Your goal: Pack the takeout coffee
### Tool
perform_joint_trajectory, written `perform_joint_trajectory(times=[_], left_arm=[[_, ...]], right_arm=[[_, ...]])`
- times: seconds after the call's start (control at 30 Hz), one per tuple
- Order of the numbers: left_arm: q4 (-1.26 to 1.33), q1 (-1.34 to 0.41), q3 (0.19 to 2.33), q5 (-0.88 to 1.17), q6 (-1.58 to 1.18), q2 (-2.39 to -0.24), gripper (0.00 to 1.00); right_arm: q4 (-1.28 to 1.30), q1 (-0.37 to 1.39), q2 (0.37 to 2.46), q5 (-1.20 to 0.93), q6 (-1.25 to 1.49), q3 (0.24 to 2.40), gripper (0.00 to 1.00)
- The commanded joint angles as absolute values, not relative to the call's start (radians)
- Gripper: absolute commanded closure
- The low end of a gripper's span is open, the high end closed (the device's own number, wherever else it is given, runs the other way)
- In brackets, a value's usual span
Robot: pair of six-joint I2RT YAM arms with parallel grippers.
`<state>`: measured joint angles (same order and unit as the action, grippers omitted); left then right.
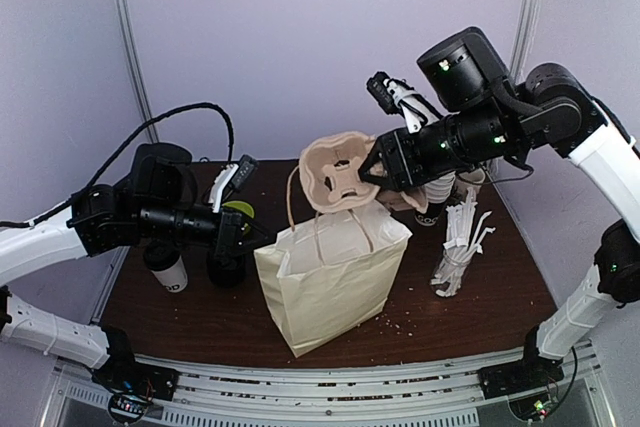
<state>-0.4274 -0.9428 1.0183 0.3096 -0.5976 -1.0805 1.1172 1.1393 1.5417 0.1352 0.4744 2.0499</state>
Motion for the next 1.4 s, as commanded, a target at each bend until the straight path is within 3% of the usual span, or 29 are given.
perform_joint_trajectory(times=[0.0, 0.7, 1.37], left_arm=[[-0.397, -0.948, 1.002, 0.305, -0.580, -1.072, 1.00], [-0.399, -0.948, 1.006, 0.303, -0.575, -1.068, 1.00], [-0.406, -0.948, 1.049, 0.282, -0.599, -1.092, 1.00]], right_arm=[[1.195, 1.143, 1.564, 0.252, 0.467, 2.074, 0.64], [1.332, 1.133, 1.598, 0.417, 0.418, 2.186, 0.64], [1.353, 1.224, 1.620, 0.312, 0.364, 2.068, 0.64]])
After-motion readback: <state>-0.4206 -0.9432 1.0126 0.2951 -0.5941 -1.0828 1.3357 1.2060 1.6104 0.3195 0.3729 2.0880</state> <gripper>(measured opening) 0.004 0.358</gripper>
